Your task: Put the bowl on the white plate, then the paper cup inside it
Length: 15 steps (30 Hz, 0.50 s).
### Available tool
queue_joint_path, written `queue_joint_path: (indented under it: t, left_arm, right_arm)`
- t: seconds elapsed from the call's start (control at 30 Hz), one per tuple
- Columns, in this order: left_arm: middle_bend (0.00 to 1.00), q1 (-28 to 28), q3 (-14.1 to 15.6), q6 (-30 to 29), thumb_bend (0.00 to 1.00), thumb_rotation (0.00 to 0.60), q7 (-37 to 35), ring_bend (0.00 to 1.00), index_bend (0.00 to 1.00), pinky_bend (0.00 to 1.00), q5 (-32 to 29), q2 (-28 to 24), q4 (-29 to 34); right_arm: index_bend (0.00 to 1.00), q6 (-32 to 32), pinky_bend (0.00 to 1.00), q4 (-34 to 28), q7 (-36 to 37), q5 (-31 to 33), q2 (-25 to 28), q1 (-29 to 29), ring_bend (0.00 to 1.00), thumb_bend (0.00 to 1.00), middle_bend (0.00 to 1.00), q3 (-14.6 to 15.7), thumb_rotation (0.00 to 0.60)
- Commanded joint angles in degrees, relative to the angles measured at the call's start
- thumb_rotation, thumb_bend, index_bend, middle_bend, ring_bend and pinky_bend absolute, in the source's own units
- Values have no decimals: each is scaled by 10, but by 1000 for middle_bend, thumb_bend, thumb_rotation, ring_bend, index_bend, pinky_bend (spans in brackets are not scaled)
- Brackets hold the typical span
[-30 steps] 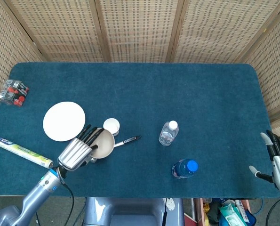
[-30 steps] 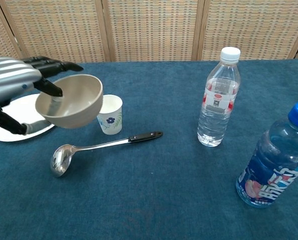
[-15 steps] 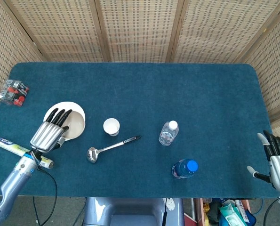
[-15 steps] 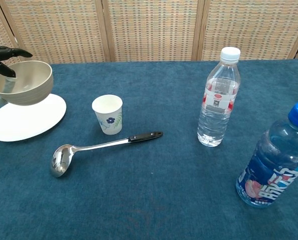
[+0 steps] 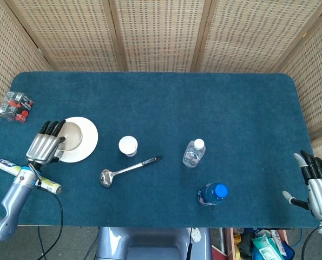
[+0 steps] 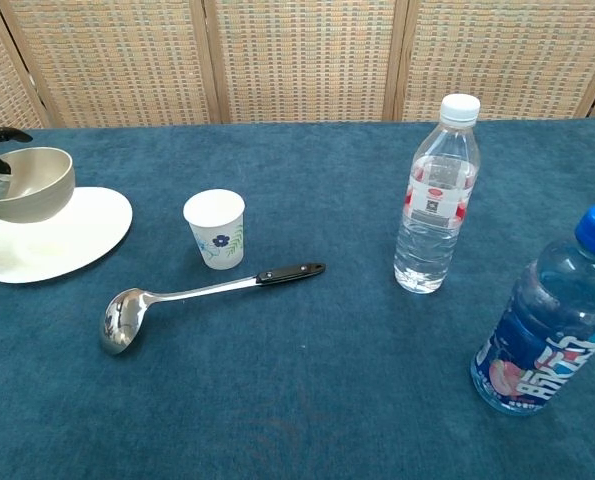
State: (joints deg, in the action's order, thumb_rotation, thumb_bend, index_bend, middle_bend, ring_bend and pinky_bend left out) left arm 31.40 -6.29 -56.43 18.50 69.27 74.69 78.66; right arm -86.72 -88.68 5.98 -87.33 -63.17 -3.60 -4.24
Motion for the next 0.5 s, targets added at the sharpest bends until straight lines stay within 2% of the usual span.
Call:
queue_joint_path:
  t: [0.03, 0.3, 0.5]
  left_arm:
    - [0, 9, -7, 17, 458, 600, -2, 0, 652, 0, -23, 23, -33]
    - [0, 35, -25, 53, 459, 600, 14, 0, 652, 0, -72, 56, -88]
    - [0, 47, -26, 68, 459, 600, 38, 0, 653, 0, -98, 76, -107]
  right_arm:
    - [9, 2, 0, 1, 1, 1, 0, -1, 0, 142, 0, 0, 600]
    - [9, 10, 0, 6, 9, 9, -1, -4, 0, 142, 0, -2, 600]
    - [9, 13, 0, 10, 16, 12, -1, -5, 0, 142, 0, -3, 600]
